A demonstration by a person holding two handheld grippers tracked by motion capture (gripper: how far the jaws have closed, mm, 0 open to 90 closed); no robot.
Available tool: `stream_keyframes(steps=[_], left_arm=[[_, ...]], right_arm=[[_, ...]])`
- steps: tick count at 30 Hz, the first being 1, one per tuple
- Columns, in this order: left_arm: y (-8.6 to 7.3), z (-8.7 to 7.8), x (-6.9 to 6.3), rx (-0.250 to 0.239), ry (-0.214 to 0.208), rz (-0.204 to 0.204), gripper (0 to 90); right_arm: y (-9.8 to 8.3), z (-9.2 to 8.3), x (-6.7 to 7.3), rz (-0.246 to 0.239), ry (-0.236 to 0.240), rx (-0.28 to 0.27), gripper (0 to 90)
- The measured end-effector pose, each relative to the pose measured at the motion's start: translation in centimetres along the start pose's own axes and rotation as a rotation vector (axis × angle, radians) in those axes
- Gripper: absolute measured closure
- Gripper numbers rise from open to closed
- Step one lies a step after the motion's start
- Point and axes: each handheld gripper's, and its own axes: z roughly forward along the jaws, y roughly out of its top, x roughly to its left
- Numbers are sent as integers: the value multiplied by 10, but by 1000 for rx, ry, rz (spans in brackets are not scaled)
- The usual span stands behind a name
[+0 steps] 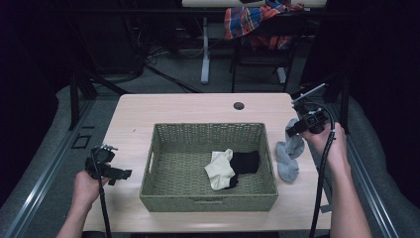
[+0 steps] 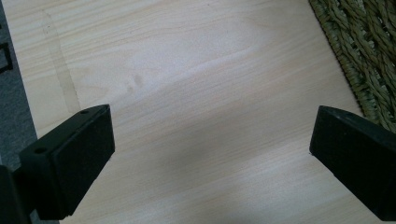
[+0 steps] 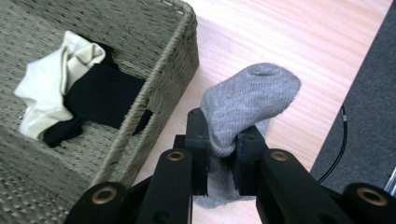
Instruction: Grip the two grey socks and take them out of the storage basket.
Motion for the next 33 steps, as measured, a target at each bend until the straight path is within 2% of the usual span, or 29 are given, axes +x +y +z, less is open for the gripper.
stream_keyframes(steps=[1, 4, 6, 7, 11, 18, 19, 21, 24, 27, 32, 33], left_arm=[[0, 0, 0, 0, 0, 0, 1], [0, 0, 0, 1, -1, -2, 1], [0, 1, 0, 0, -1, -1, 1], [0, 1, 0, 2, -2, -3, 1], [0, 0, 0, 0, -1, 1, 1], [0, 0, 0, 1, -1, 1, 1], [0, 0, 0, 1, -1, 1, 1], [0, 0, 0, 1, 0, 1, 2], [0, 0, 0, 2, -1, 2, 1], [0, 0, 0, 2, -1, -1, 1], [0, 1, 0, 2, -2, -2, 1], [0, 1, 0, 4, -3, -1, 2]], right_arm=[[1, 8, -1, 1, -2, 15, 798], [1, 19, -3, 2, -4, 46, 799], [1, 23, -4, 11, -7, 46, 801], [0, 33, -5, 8, 1, 79, 802], [-2, 53, -9, 9, -9, 128, 802], [-8, 86, -16, 29, -4, 138, 798], [-9, 91, -15, 32, -22, 137, 797], [-10, 99, -17, 31, -23, 141, 793], [-11, 107, -20, 40, -33, 137, 782], [-13, 114, -21, 31, -40, 158, 765], [-13, 118, -22, 45, -59, 151, 699], [-14, 119, -24, 64, -59, 142, 631]])
